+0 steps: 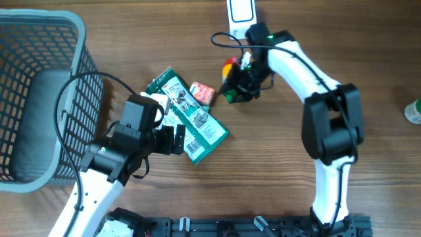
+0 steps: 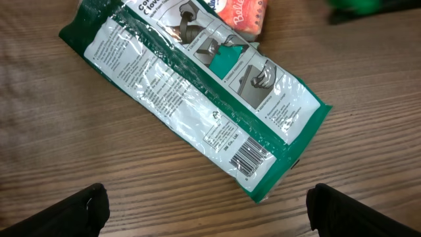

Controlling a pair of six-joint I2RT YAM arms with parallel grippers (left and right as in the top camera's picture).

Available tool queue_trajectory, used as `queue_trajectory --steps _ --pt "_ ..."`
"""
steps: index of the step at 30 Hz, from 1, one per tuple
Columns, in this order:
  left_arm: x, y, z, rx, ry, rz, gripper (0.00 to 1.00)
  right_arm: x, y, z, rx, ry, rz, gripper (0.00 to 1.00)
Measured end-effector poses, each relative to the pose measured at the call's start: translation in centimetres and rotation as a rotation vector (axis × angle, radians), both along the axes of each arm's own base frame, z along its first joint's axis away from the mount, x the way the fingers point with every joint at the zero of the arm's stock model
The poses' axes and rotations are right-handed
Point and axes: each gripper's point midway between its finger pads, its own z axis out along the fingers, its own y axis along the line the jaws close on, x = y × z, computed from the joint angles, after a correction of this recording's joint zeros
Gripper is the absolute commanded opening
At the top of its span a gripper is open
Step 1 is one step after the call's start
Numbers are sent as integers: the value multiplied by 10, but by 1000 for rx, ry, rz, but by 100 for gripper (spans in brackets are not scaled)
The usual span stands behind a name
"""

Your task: Scan the item barcode

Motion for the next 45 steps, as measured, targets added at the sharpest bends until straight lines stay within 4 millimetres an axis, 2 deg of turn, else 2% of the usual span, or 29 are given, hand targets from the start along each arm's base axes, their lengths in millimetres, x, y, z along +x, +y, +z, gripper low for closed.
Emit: queue_trajectory --steps 5,10,14,17,25,29,36,40,45 --pt "0 0 0 0 0 0 100 -19 -34 42 -37 14 -9 23" --pt "0 0 0 0 0 0 100 -45 -54 65 -66 47 30 24" --pt "0 0 0 0 0 0 100 -62 -74 62 -178 82 83 24" --pt "0 0 0 0 0 0 100 -71 -90 58 -266 105 118 28" --pt "0 0 0 0 0 0 100 -66 -129 46 -478 31 224 29" --pt "0 0 0 0 0 0 100 -64 -137 45 -517 13 258 32" --pt "0 0 0 0 0 0 100 -64 -139 44 -527 3 279 35" --pt "0 0 0 0 0 0 100 -65 -131 47 -470 -2 289 37" --pt "0 0 0 0 0 0 100 -69 -115 62 -366 -34 276 40"
